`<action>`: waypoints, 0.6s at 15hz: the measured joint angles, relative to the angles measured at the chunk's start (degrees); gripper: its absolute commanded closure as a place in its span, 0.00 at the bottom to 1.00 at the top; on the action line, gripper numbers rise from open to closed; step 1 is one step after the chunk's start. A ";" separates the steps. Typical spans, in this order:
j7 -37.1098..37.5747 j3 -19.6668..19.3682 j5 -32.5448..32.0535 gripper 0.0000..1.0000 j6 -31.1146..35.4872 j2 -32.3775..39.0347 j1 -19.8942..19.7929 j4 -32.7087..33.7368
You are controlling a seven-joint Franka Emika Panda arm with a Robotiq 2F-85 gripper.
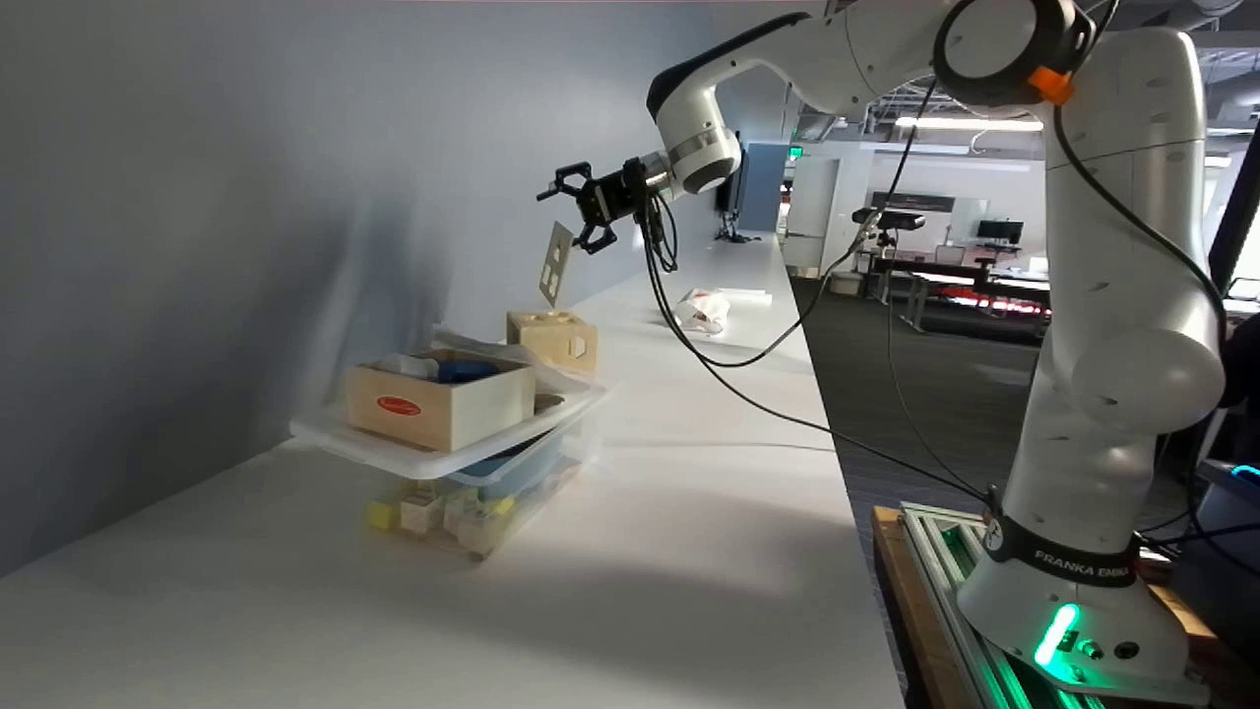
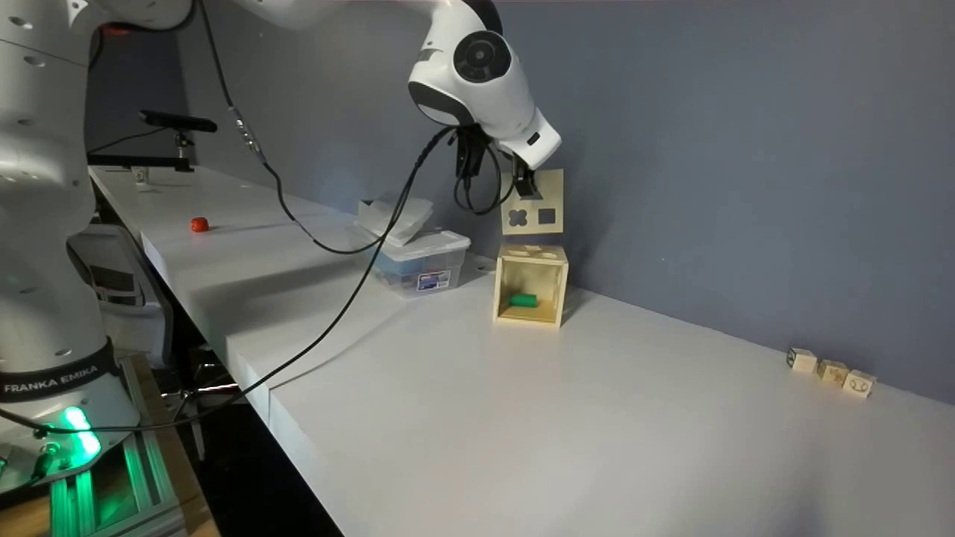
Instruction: Remove the lid of the shape sorter, put it on top of the shape sorter and put the green block on the lunchbox
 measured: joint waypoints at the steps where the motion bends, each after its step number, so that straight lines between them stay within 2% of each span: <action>1: -0.03 0.00 0.14 0.00 -0.29 0.01 0.01 0.00; 9: -0.03 -0.02 0.28 0.00 -1.18 0.53 0.23 -0.02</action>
